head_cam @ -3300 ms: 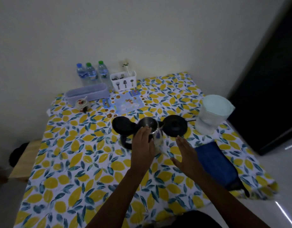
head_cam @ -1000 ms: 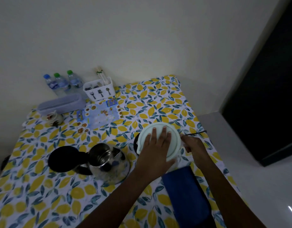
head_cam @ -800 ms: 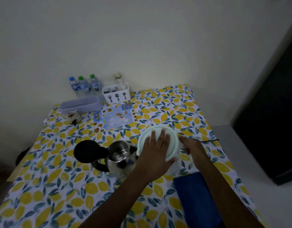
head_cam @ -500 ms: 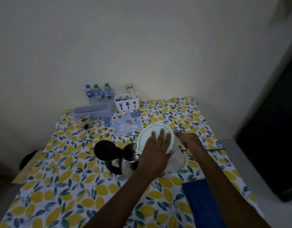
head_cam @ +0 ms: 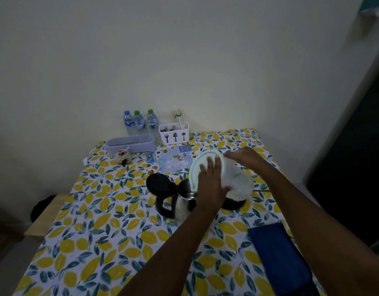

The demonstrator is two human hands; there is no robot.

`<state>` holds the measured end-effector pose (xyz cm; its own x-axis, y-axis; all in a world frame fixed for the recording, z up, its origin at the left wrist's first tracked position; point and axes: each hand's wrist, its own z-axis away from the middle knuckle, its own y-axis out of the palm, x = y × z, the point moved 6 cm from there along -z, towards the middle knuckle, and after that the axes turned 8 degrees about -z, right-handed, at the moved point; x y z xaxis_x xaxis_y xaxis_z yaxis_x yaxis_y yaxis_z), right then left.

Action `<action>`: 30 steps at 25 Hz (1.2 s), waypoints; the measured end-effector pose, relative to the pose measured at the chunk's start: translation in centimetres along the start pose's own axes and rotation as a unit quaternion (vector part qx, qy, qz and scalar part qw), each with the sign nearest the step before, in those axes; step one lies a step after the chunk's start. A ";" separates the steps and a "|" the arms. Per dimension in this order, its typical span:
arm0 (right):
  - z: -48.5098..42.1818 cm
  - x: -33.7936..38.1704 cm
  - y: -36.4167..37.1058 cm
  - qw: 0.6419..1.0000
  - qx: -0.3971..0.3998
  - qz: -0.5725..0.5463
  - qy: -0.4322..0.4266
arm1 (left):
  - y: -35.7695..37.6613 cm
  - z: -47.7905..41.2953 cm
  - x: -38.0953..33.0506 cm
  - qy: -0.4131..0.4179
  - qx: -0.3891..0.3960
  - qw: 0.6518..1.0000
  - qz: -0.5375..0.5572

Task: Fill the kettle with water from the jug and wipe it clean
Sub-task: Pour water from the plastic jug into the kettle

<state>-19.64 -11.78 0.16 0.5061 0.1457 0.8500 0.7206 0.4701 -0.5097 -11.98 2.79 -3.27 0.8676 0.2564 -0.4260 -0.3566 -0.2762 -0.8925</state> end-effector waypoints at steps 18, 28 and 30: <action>-0.3 3.9 0.1 0.988 0.030 0.136 -0.066 | -0.5 -0.1 0.5 -0.053 -0.045 0.991 0.112; -0.2 4.0 -0.6 0.990 0.025 0.130 -0.057 | -1.1 0.2 -0.3 -0.050 -0.065 0.988 0.133; -0.3 3.9 -0.6 0.990 0.028 0.125 -0.057 | -1.1 0.3 -0.3 -0.052 -0.065 0.987 0.139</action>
<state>-17.95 -11.71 3.78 0.6065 0.3586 0.7096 0.5511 0.4537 -0.7003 -11.94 3.28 -2.21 0.7003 0.2457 -0.6702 -0.5219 -0.4643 -0.7156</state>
